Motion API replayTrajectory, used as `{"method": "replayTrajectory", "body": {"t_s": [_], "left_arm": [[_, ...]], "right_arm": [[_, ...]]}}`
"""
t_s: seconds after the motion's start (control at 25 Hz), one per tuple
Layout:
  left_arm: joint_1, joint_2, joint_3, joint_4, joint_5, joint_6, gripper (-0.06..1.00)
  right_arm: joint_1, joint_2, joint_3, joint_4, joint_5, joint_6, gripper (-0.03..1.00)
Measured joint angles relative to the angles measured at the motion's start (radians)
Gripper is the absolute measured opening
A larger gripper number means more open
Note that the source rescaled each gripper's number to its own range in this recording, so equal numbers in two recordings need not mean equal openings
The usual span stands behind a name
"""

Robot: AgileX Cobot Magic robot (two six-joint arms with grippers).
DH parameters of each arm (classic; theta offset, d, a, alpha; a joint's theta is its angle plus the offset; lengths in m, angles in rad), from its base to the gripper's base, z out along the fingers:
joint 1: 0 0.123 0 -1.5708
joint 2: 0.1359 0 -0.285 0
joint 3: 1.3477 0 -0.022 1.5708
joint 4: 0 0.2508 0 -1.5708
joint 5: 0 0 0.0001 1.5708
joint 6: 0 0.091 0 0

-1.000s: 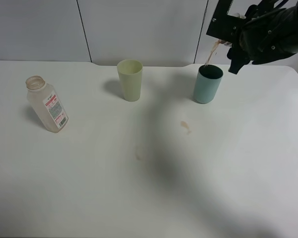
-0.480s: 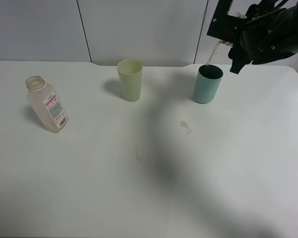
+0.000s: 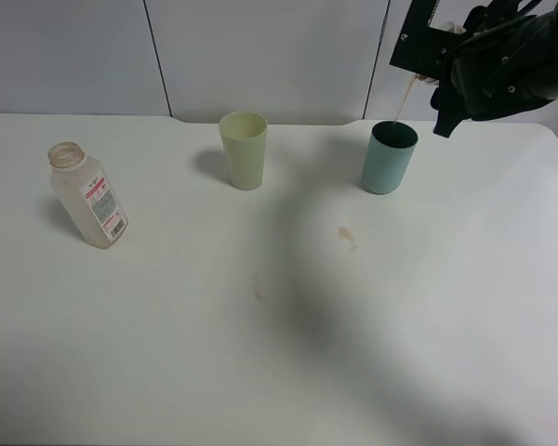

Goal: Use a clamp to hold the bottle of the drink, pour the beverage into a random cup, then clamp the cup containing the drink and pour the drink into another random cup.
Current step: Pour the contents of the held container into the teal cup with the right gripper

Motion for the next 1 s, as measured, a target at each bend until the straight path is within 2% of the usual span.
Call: {"method": "replayTrajectory", "body": {"t_s": [1.0], "left_arm": [[0.000, 0.000, 0.000, -0.001, 0.000, 0.000, 1.00]], "right_arm": [[0.000, 0.000, 0.000, 0.000, 0.004, -0.144, 0.00]]}}
